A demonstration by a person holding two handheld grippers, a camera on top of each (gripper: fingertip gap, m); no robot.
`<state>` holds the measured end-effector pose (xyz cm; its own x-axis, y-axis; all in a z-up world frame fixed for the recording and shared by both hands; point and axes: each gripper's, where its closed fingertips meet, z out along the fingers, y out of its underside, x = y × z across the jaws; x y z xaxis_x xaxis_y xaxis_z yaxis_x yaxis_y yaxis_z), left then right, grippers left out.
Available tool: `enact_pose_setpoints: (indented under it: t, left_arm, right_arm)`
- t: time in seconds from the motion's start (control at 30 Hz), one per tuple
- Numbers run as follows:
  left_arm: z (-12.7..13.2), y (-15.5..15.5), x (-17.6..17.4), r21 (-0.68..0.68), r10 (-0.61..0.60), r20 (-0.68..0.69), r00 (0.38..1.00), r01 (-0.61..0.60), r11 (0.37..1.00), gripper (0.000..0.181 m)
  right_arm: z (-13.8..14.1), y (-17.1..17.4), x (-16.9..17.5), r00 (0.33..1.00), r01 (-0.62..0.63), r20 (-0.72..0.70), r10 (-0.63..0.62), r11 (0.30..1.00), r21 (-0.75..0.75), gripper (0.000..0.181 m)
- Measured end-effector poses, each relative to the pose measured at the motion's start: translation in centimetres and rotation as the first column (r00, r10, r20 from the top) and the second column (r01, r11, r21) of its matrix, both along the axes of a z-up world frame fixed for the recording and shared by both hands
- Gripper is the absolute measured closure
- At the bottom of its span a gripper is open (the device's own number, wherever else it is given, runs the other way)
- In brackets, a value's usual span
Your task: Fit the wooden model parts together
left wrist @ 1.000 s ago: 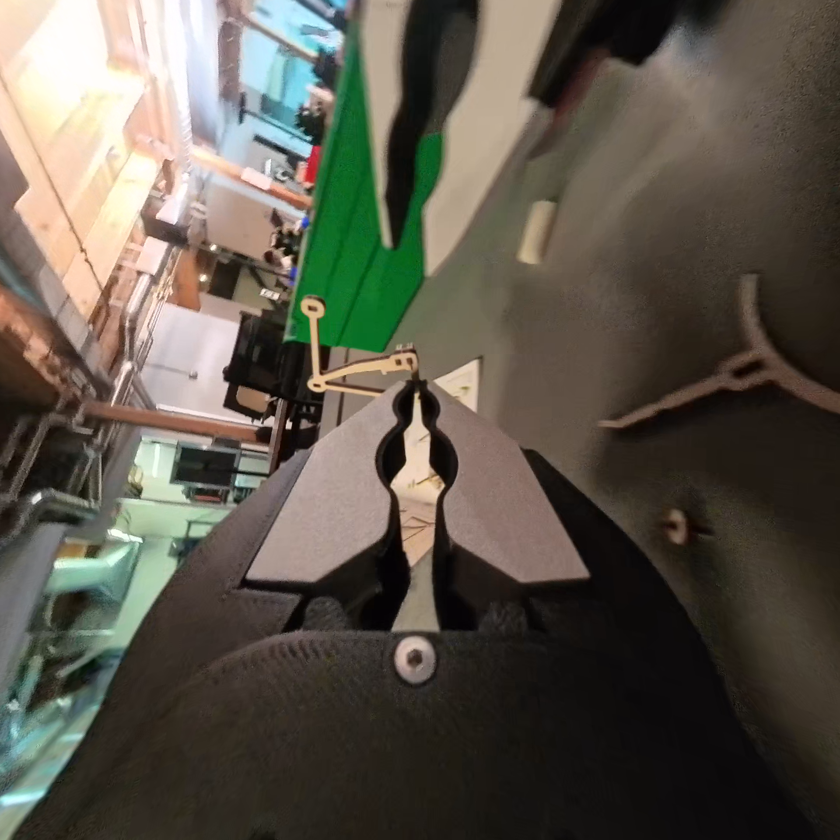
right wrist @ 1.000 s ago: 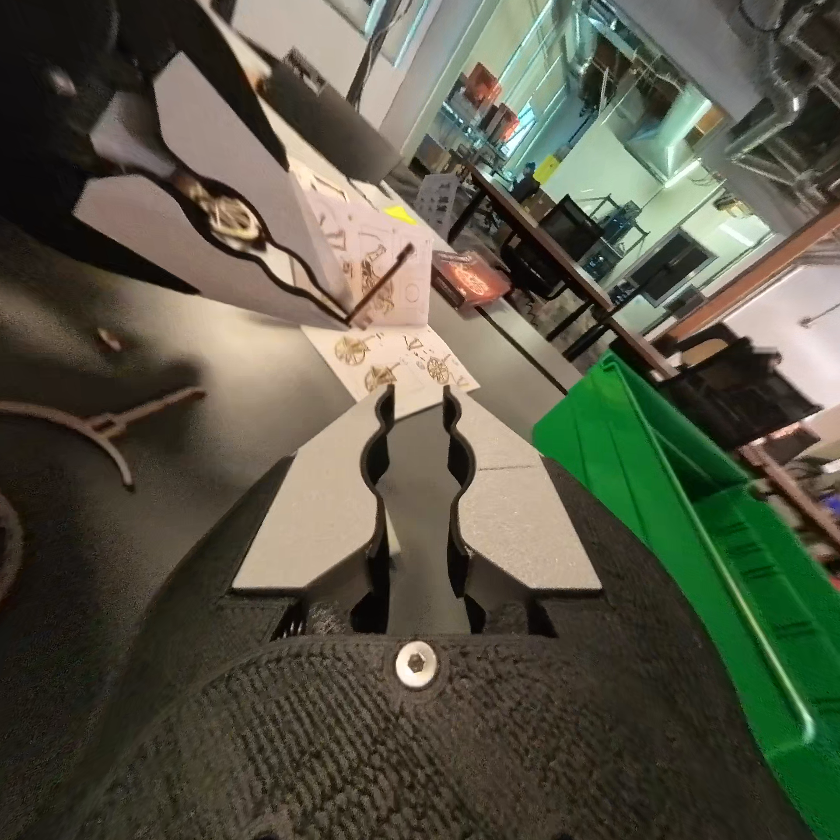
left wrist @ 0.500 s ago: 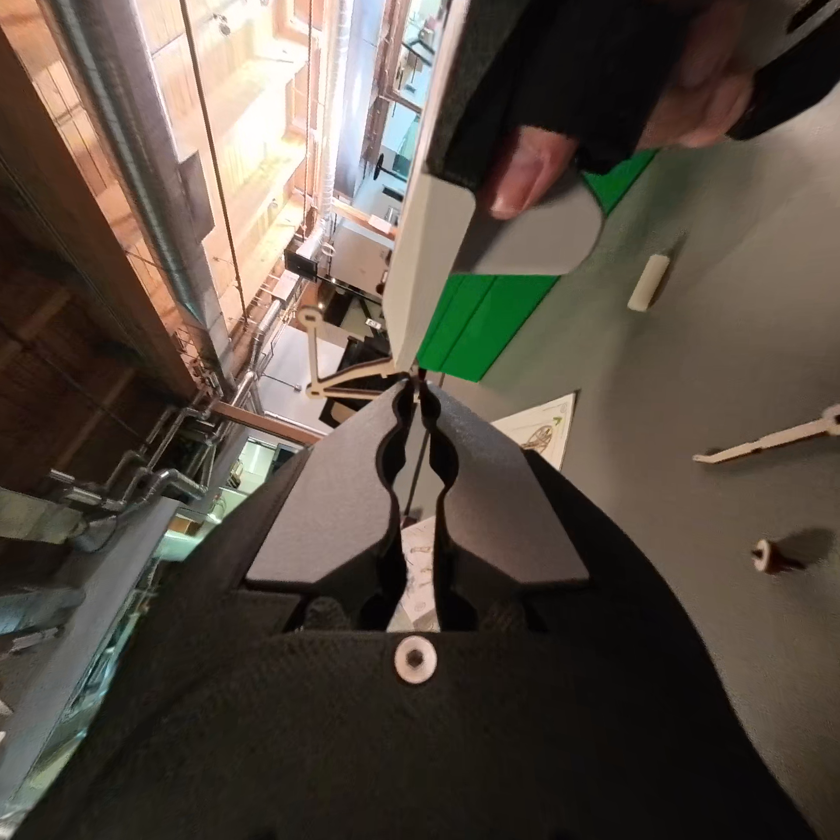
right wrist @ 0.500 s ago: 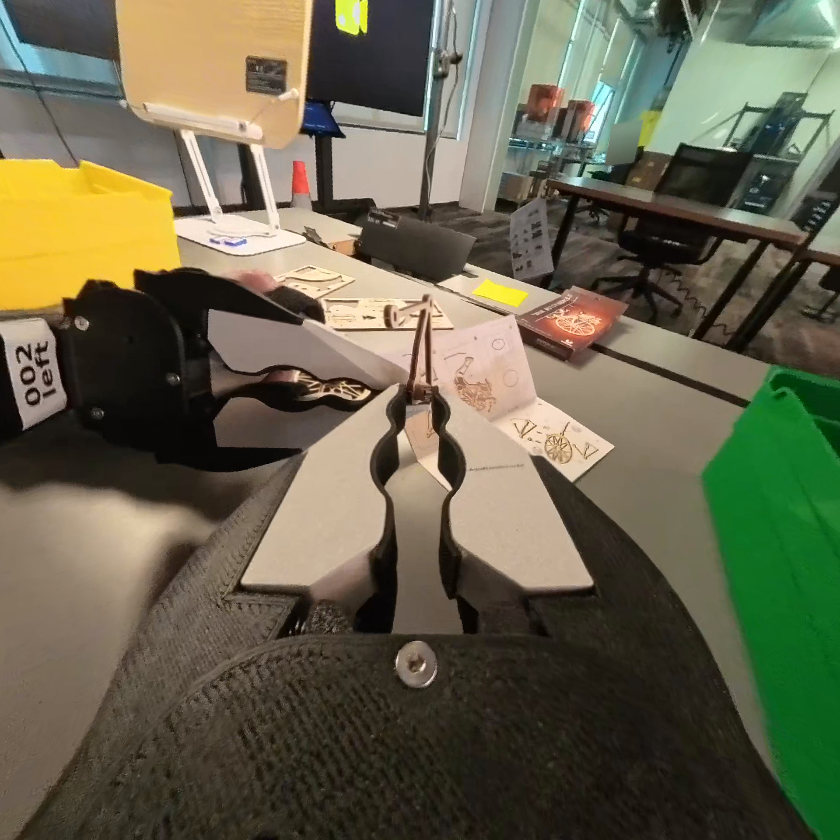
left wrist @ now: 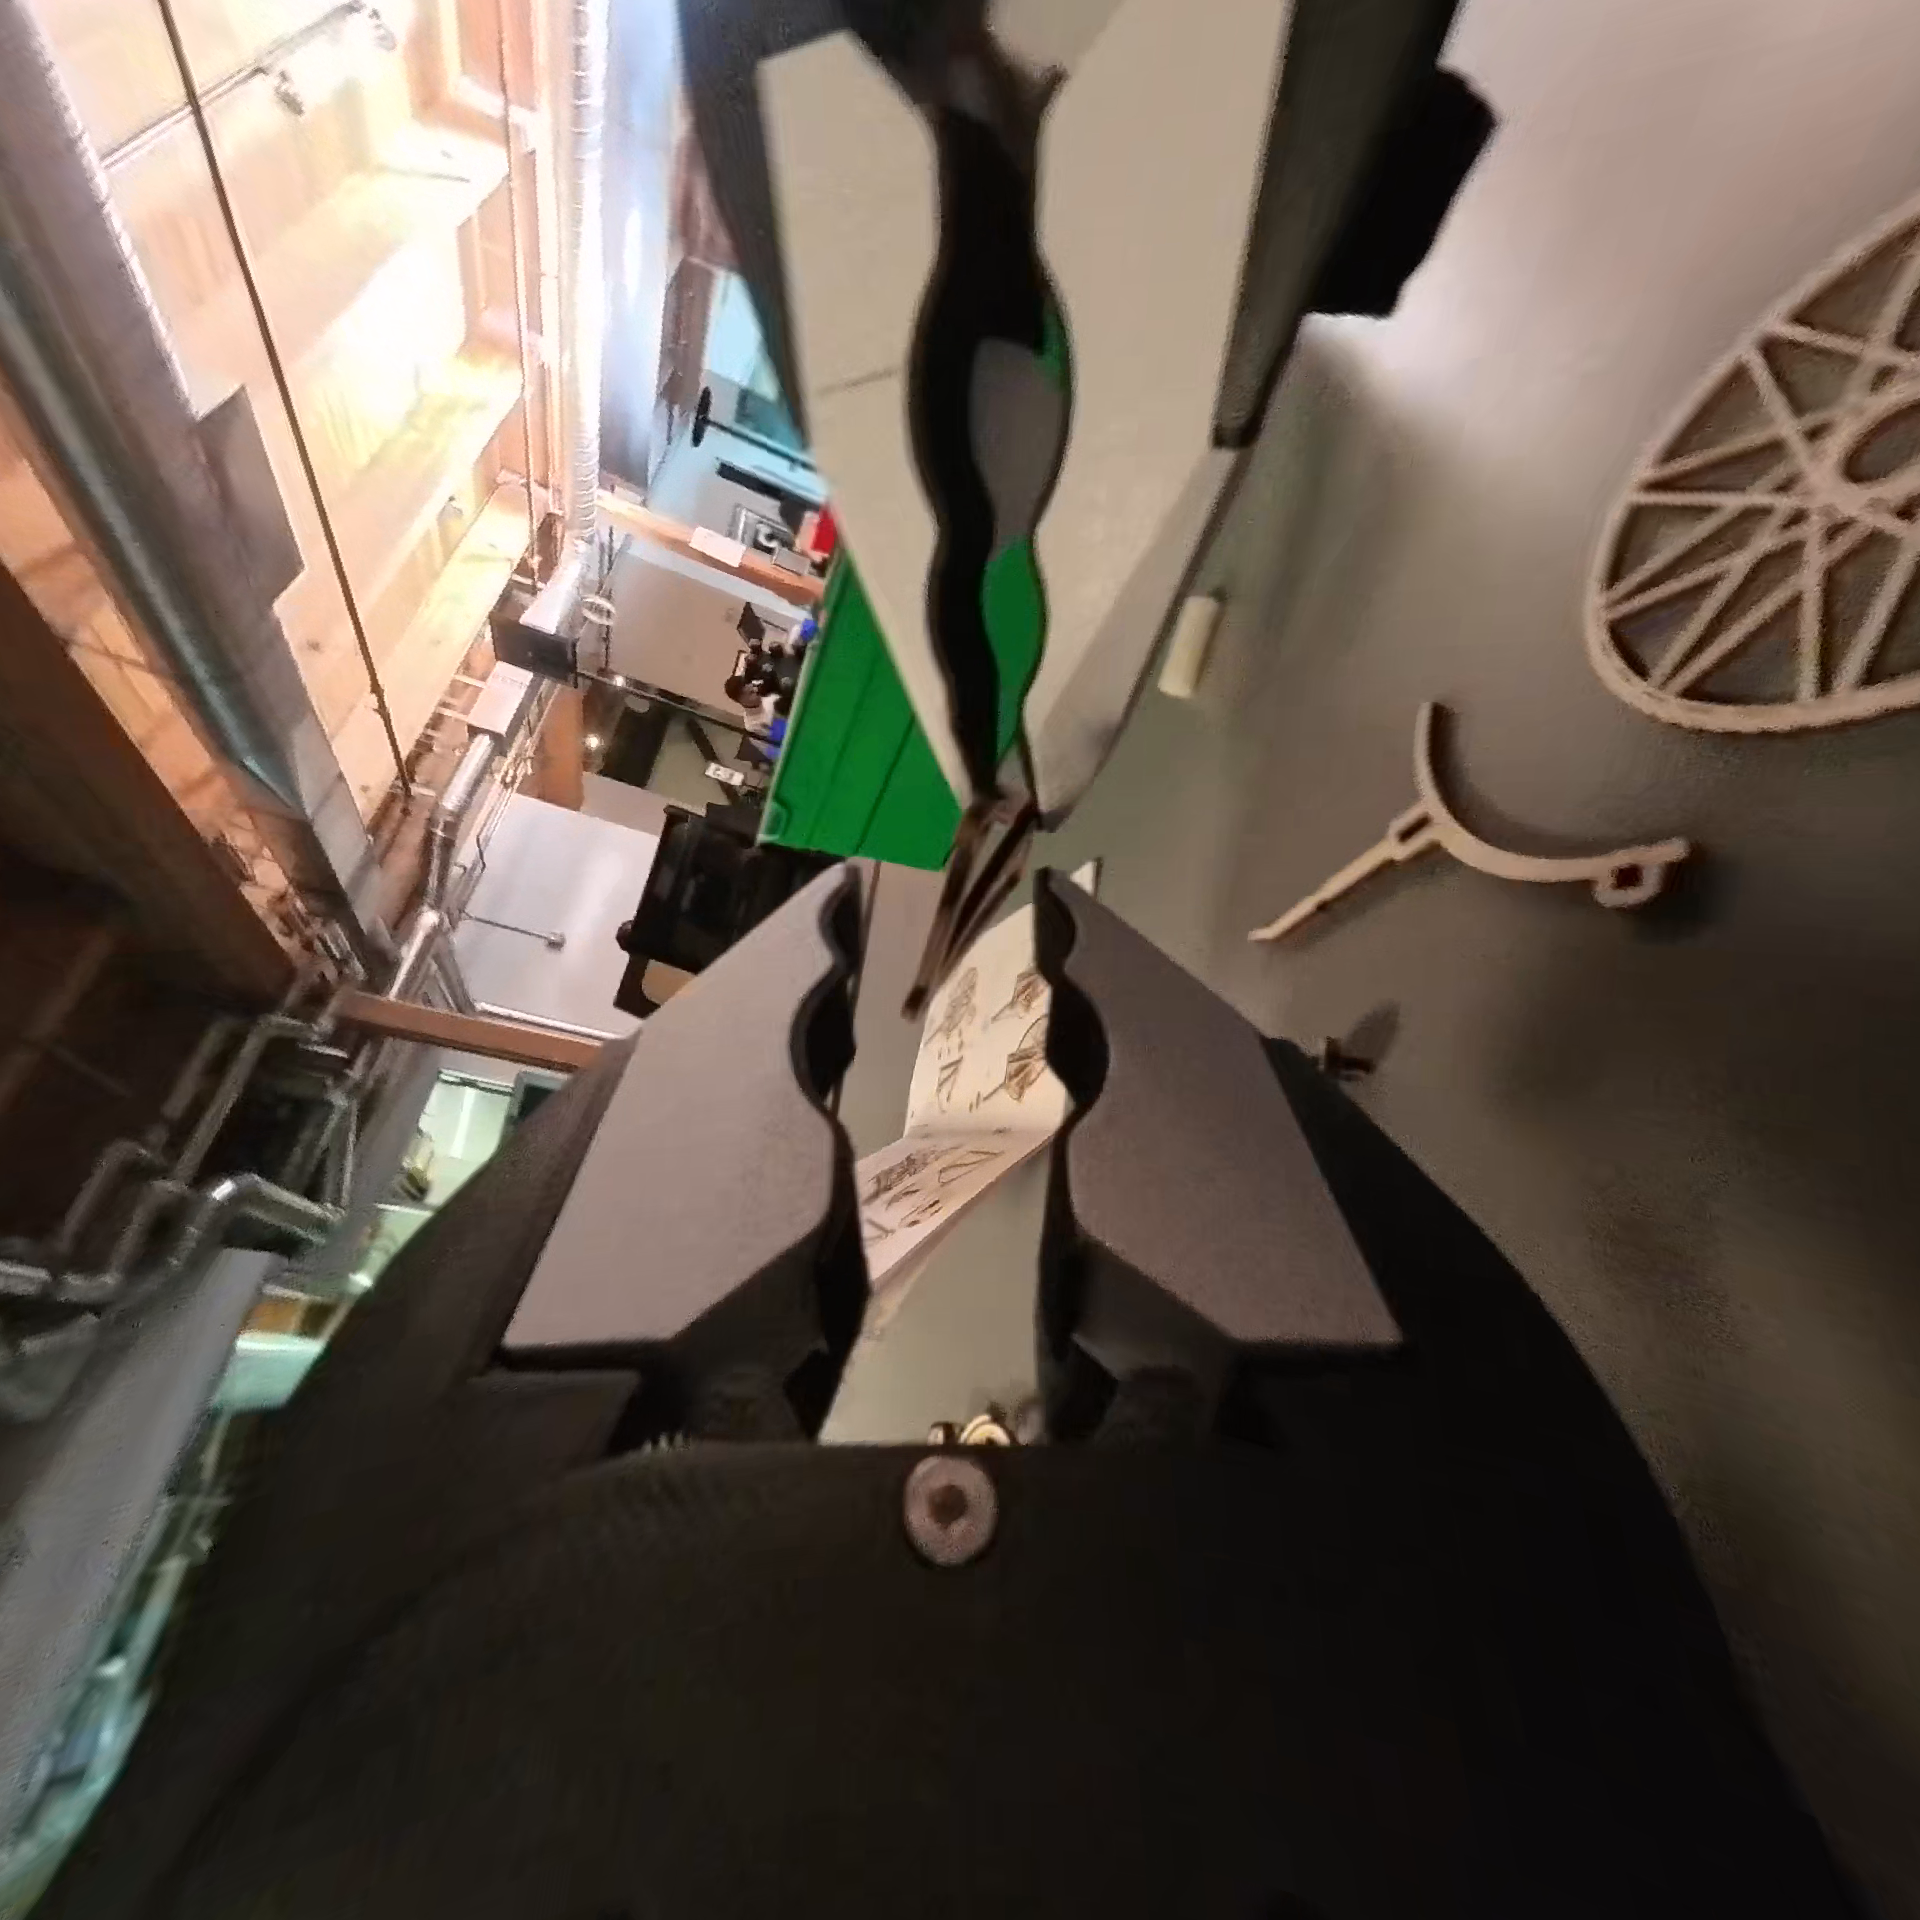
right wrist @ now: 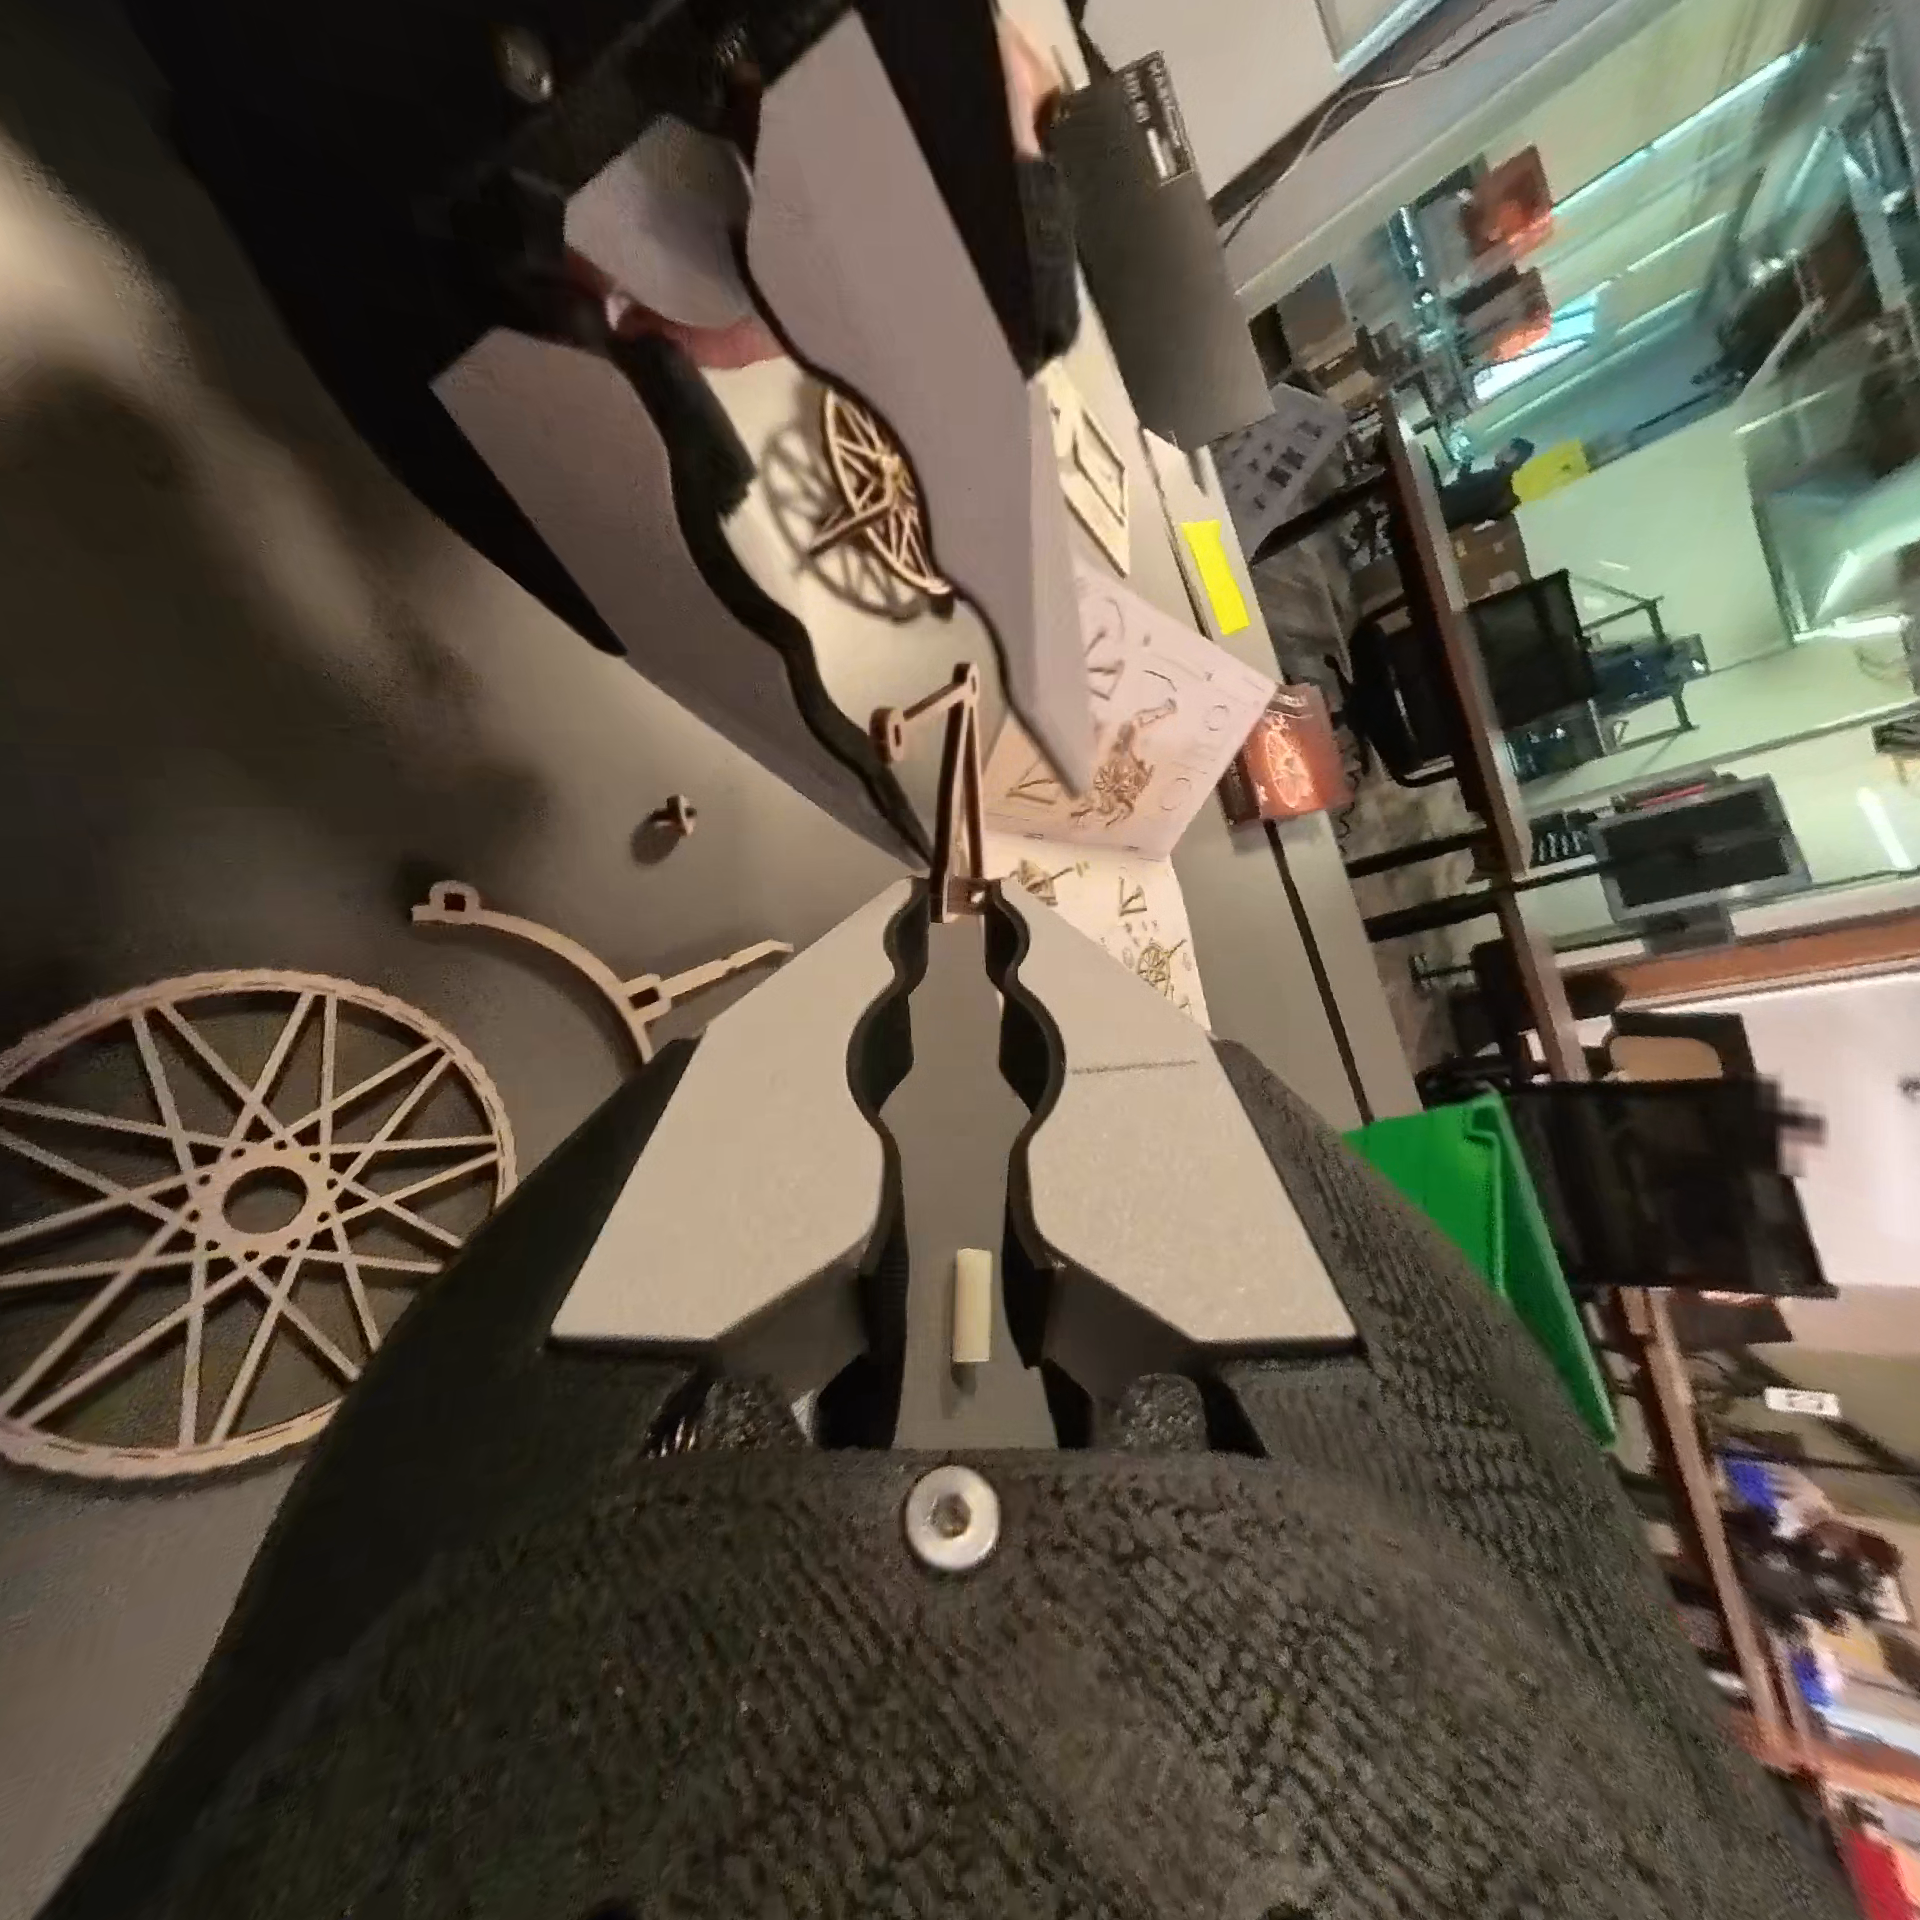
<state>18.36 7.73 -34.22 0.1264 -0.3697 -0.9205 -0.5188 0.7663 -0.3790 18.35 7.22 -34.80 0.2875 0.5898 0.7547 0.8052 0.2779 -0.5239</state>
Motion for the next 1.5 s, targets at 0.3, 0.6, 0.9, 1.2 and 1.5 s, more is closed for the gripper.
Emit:
enact_pose_setpoints:
  t: [0.3, 0.6, 0.9, 1.2, 1.5]
  left_arm:
    - [-2.4, 0.7, 0.4, 0.033, 0.018, -0.144, 0.989, -0.014, 0.999, 0.179]
    - [-2.4, 1.3, -0.1, -0.348, -0.044, -0.053, 0.998, 0.023, 0.937, 0.180]
    - [-1.9, -0.9, 0.1, -0.600, -0.218, 0.054, 0.974, 0.206, 0.773, 0.180]
    - [-2.0, -1.7, -0.3, -0.724, -0.334, 0.123, 0.935, 0.314, 0.614, 0.180]
    - [-2.4, -1.6, -0.1, -0.728, -0.347, 0.110, 0.931, 0.313, 0.610, 0.180]
  right_arm:
    - [-1.0, 0.6, 0.3, 0.999, -0.026, 0.025, 0.026, 1.000, 0.009, 0.172]
    - [-1.4, 0.1, -0.1, 0.994, -0.091, -0.057, 0.088, 0.995, -0.048, 0.142]
    - [0.4, -1.3, -0.8, 0.877, -0.266, -0.459, 0.144, 0.940, -0.214, 0.144]
    - [0.9, -1.1, -1.4, 0.799, -0.423, -0.549, 0.245, 0.878, -0.225, 0.158]
    - [0.1, -0.8, -1.3, 0.828, -0.417, -0.492, 0.267, 0.881, -0.223, 0.173]
